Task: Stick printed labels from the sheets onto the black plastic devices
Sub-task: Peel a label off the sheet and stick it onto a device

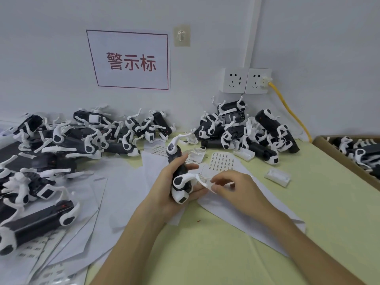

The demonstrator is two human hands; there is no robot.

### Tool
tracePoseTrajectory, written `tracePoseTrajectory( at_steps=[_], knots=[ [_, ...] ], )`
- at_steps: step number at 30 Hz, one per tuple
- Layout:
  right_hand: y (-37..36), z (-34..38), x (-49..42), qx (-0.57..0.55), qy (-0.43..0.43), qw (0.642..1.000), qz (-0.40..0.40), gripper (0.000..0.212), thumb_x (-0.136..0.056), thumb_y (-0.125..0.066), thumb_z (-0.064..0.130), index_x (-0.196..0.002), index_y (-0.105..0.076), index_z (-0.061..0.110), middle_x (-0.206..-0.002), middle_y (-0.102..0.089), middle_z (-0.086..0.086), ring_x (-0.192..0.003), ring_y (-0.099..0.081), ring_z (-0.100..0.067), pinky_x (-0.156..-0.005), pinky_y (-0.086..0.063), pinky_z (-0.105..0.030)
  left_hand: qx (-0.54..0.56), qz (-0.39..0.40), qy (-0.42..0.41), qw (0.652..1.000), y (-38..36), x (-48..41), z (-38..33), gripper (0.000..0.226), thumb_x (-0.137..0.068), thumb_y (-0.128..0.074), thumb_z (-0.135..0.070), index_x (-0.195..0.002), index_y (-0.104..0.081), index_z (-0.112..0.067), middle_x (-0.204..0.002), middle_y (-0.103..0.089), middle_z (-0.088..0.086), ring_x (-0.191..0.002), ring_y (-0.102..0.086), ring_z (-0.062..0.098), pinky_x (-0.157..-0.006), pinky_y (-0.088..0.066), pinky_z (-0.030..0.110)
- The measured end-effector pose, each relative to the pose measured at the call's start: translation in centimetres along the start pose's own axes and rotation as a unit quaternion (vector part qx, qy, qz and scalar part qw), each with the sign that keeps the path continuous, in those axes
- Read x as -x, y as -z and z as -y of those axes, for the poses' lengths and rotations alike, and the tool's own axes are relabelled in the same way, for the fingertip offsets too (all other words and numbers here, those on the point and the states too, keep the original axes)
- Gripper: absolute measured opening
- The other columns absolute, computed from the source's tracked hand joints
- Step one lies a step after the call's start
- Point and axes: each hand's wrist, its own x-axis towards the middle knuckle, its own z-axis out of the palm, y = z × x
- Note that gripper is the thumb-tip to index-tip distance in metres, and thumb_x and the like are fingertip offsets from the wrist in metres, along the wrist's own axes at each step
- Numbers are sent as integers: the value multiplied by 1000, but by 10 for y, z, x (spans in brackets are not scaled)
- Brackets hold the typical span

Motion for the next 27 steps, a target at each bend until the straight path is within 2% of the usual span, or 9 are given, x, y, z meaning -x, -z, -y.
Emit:
tracePoseTrajectory(
  at_steps=[3,5,8,12,16,19,23,25,27],
  knots=[
    [-1,0,1,-3,0,1000,8,16,-85,-78,30,-84,-72,45,-91,-71,27,-91,-64,7,-75,-40,-3,-22,13,-3,1000,0,1,2,35,-74,-81,-42,-88,-78,-11,-88,-70,14,-87,-70,37,-96,-53,60],
    [-2,0,1,-1,-5,1000,12,10,-84,-79,33,-85,-74,41,-90,-71,27,-89,-64,7,-72,-39,-3,-29,27,-10,999,0,-1,4,24,-78,-78,-42,-82,-80,-18,-79,-71,9,-82,-72,33,-98,-52,59],
    [-1,1,1,-1,-14,1000,7,5,-83,-81,36,-85,-76,39,-88,-73,26,-87,-65,6,-69,-41,-5,-34,23,-5,999,0,-3,7,31,-77,-78,-43,-88,-77,-14,-96,-69,13,-87,-71,31,-101,-50,58],
    [2,4,2,-15,-16,1000,1,14,-83,-83,31,-77,-75,40,-82,-74,24,-80,-66,8,-69,-42,-5,-24,28,-2,999,-1,0,7,38,-75,-77,-44,-89,-77,-8,-125,-70,19,-102,-69,39,-101,-50,59],
    [1,5,2,-35,-14,999,-24,22,-81,-85,24,-68,-72,35,-74,-74,17,-71,-67,4,-64,-44,-8,-19,31,10,999,-4,3,6,43,-77,-76,-43,-99,-71,-6,-124,-69,25,-117,-68,35,-92,-59,47],
    [1,6,2,-30,-19,999,-30,17,-81,-85,24,-71,-73,30,-72,-73,14,-65,-65,0,-60,-43,-11,-15,28,12,999,-5,6,5,50,-75,-77,-43,-105,-67,-4,-123,-66,33,-109,-70,36,-88,-61,45],
    [1,9,4,-46,-17,997,-52,15,-79,-86,20,-74,-75,29,-76,-74,15,-69,-72,-2,-63,-49,-16,-7,29,11,999,-5,7,3,53,-73,-79,-43,-107,-66,-3,-138,-50,38,-109,-62,40,-106,-48,55],
    [1,11,4,-59,-16,996,-59,15,-78,-87,23,-74,-75,30,-77,-74,13,-68,-73,-6,-62,-49,-19,-5,27,16,999,-5,6,4,53,-71,-81,-43,-104,-69,-3,-138,-51,38,-110,-60,40,-112,-42,57],
    [2,12,5,-62,-17,996,-61,15,-77,-87,23,-73,-74,29,-76,-74,13,-67,-73,-7,-61,-50,-20,-1,27,21,999,-5,4,5,48,-70,-82,-43,-97,-73,-4,-128,-59,37,-110,-60,40,-114,-39,57]
  ],
)
